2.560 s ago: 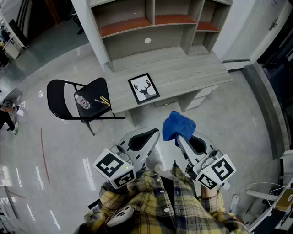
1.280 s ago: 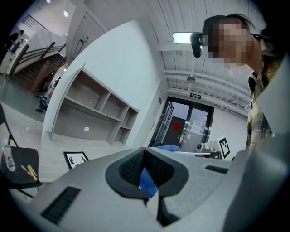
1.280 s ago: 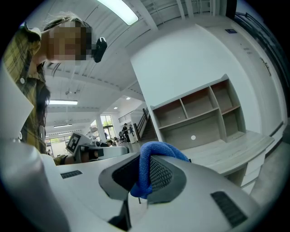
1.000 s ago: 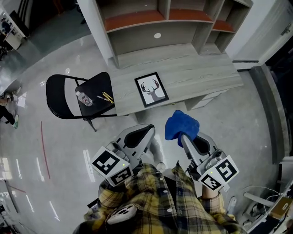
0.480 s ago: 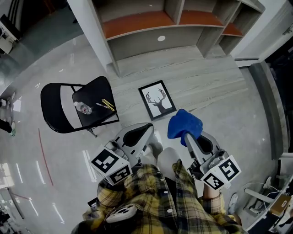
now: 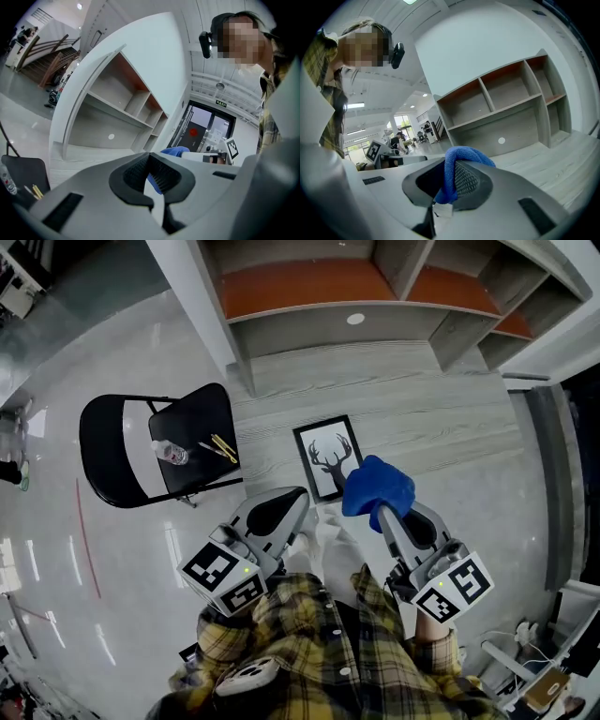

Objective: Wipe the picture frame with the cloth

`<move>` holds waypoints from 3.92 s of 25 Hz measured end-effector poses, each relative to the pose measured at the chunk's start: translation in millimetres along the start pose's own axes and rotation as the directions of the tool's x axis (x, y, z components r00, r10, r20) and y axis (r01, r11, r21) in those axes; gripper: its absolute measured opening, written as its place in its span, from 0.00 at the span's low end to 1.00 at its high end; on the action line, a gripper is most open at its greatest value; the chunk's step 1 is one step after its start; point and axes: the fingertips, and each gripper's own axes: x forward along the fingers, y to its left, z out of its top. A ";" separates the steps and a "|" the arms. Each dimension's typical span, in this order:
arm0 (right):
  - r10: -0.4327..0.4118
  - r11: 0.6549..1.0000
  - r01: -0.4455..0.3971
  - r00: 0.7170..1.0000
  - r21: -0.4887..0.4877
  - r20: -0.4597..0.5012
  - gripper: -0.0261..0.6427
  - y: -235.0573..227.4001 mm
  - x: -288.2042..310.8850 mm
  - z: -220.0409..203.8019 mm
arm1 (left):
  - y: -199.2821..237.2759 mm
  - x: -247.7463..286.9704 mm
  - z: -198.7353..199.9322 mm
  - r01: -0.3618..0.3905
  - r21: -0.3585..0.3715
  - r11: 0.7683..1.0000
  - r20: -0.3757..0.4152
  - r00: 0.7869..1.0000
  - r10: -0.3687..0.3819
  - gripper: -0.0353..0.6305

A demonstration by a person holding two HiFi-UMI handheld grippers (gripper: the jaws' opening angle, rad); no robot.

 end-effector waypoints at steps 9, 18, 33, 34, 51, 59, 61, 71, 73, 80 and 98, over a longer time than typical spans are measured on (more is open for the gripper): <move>0.161 0.986 -0.161 0.987 -0.051 -0.008 0.11 -51.5 59.8 50.5 | 35.5 47.6 46.0 -0.132 0.024 0.991 0.076 0.989 0.130 0.06; 0.238 0.969 -0.241 0.970 -0.052 -0.049 0.11 -77.4 83.8 63.2 | 63.9 73.4 55.2 -0.209 0.009 0.978 0.067 0.976 0.208 0.06; 0.191 0.981 -0.191 0.970 0.013 -0.153 0.11 -66.2 121.6 29.8 | 136.1 80.8 10.8 -0.206 -0.028 0.978 -0.127 0.971 0.201 0.06; 0.187 0.982 -0.186 0.969 0.019 -0.161 0.11 -66.4 122.4 25.9 | 141.2 84.1 4.7 -0.206 -0.032 0.978 -0.144 0.969 0.199 0.06; 0.138 0.983 -0.104 0.963 0.153 -0.231 0.11 -90.2 117.1 -33.5 | 231.1 133.6 -117.0 -0.255 -0.111 0.961 -0.446 0.876 0.181 0.24; 0.151 0.977 -0.108 0.957 0.182 -0.246 0.11 -92.4 117.0 -47.1 | 238.6 142.1 -144.3 -0.235 -0.023 0.972 -0.536 0.823 0.186 0.24; 0.151 0.977 -0.106 0.956 0.185 -0.250 0.11 -92.0 117.1 -50.2 | 238.7 144.2 -150.5 -0.224 0.010 0.975 -0.568 0.801 0.190 0.24; 0.136 0.979 -0.090 0.956 0.182 -0.261 0.11 -86.5 121.9 -65.3 | 240.4 147.3 -158.5 -0.217 0.036 0.975 -0.585 0.787 0.197 0.24; 0.130 0.980 -0.084 0.956 0.179 -0.261 0.11 -87.4 124.8 -67.7 | 240.7 146.5 -158.2 -0.219 0.028 0.975 -0.575 0.795 0.195 0.24; 0.119 0.991 -0.096 0.956 0.094 -0.269 0.11 -85.7 161.6 -68.6 | 242.6 146.4 -157.8 -0.207 0.006 0.978 -0.592 0.787 0.171 0.24; -0.160 0.981 0.068 0.807 -0.180 -0.569 0.11 -131.8 252.2 -191.5 | 243.3 146.9 -157.0 -0.201 -0.018 0.979 -0.592 0.791 0.152 0.23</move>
